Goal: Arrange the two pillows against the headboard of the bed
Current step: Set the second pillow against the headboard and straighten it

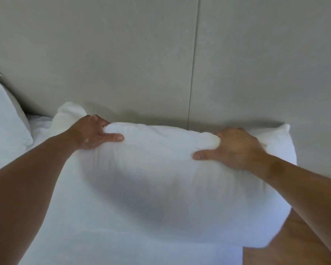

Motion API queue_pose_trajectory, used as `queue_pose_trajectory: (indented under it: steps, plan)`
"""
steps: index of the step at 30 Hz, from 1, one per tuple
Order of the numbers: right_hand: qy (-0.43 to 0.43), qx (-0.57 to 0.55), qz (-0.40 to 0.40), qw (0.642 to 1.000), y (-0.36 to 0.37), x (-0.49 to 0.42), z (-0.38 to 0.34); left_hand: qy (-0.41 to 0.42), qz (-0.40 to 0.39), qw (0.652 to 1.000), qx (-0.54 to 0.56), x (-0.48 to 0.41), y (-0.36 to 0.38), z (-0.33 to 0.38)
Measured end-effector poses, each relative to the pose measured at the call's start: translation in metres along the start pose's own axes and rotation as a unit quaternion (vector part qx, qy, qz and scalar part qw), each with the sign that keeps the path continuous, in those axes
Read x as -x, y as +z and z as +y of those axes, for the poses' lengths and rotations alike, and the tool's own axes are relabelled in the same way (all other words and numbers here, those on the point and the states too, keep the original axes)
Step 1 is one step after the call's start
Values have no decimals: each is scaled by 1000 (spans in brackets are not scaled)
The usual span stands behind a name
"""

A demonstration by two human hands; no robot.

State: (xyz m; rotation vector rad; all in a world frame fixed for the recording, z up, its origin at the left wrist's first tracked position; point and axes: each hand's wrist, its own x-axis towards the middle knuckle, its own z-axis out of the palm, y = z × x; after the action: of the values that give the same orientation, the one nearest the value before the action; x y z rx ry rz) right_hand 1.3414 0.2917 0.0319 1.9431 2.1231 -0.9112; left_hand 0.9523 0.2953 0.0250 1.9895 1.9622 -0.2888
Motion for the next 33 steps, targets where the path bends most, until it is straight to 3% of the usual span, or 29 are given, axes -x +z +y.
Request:
queue_pose_trajectory:
  steps: [8,11,16,19,21,23,33]
  plan:
    - [-18,47,152,987,-25,-3,-40,-66,109,991,-45,-30,-47,-14]
    - [-44,104,109,988,-9,-12,-30,-73,117,988,-73,-34,-38,-9]
    - [-60,205,66,975,-24,-8,6,-51,3,997,-54,-38,-50,1]
    - [-45,233,36,971,-30,-1,20,-68,-78,988,-117,-34,-67,-9]
    - [-40,192,30,980,-29,4,19,-113,-103,971,-186,-31,-66,-14]
    - [-43,140,33,989,-27,6,11,-119,-93,961,-231,-33,-61,-14]
    - [-42,92,27,995,-55,0,-5,-104,-10,936,-336,-38,-96,-15]
